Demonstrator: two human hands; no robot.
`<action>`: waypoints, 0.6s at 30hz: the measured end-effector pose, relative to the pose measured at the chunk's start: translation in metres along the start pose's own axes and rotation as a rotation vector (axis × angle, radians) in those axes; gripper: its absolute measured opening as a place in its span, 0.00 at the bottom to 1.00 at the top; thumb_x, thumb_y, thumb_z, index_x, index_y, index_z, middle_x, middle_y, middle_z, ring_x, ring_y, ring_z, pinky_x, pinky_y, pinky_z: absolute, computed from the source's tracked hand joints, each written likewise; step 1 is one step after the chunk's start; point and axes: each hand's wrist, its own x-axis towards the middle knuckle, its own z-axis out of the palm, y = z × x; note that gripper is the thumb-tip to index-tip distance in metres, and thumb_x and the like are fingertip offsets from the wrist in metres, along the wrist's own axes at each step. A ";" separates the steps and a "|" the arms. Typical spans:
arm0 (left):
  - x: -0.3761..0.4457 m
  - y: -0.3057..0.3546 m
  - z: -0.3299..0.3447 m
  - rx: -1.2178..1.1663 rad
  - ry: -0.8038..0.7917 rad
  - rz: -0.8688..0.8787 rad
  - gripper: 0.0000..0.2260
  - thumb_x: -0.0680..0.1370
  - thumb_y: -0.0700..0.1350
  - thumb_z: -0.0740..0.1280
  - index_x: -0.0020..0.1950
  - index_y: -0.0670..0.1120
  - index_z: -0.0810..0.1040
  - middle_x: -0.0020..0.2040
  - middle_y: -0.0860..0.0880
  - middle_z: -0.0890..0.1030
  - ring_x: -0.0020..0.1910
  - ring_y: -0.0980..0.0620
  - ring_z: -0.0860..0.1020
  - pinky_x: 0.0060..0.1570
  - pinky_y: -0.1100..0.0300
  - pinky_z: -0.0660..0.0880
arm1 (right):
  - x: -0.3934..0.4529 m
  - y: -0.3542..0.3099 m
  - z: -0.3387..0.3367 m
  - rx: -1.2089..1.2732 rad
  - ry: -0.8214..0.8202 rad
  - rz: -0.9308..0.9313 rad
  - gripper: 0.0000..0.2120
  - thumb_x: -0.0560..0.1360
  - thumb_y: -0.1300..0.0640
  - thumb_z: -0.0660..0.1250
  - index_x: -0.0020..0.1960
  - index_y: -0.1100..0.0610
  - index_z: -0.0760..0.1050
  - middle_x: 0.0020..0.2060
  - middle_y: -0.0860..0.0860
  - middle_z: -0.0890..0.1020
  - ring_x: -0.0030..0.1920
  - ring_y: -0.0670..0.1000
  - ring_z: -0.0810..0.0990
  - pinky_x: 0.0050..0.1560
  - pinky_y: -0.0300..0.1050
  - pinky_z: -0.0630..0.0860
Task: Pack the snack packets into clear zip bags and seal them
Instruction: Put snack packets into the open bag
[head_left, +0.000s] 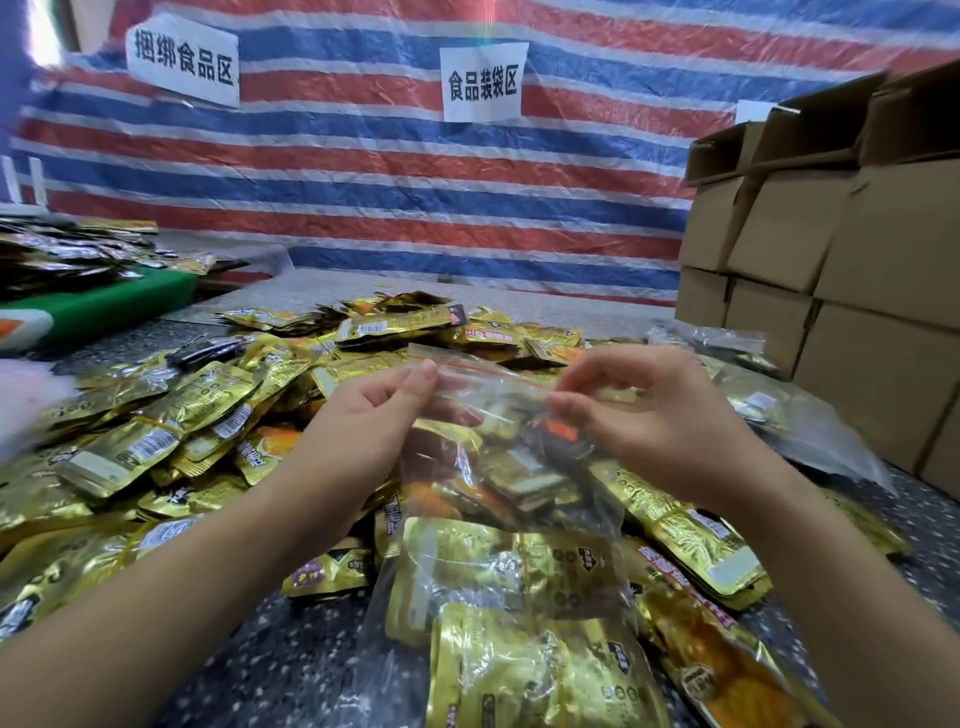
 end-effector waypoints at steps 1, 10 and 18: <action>-0.001 0.000 0.001 0.003 0.013 0.011 0.15 0.74 0.56 0.62 0.45 0.50 0.85 0.45 0.43 0.86 0.32 0.47 0.80 0.33 0.55 0.81 | -0.001 0.000 -0.003 -0.006 -0.074 -0.002 0.03 0.73 0.54 0.73 0.42 0.52 0.84 0.36 0.43 0.84 0.39 0.42 0.81 0.40 0.31 0.74; -0.002 0.004 0.003 0.120 0.104 0.075 0.11 0.84 0.46 0.57 0.52 0.45 0.79 0.39 0.47 0.86 0.30 0.49 0.81 0.28 0.60 0.78 | 0.002 0.007 0.000 -0.108 0.255 -0.115 0.01 0.75 0.58 0.73 0.44 0.55 0.83 0.38 0.46 0.83 0.40 0.44 0.80 0.41 0.34 0.77; -0.004 0.006 0.002 0.047 0.073 0.089 0.13 0.76 0.53 0.61 0.47 0.47 0.82 0.41 0.43 0.86 0.34 0.45 0.84 0.34 0.56 0.81 | 0.001 0.009 -0.006 0.025 -0.134 0.111 0.16 0.68 0.39 0.70 0.41 0.51 0.84 0.38 0.50 0.84 0.33 0.39 0.77 0.32 0.32 0.70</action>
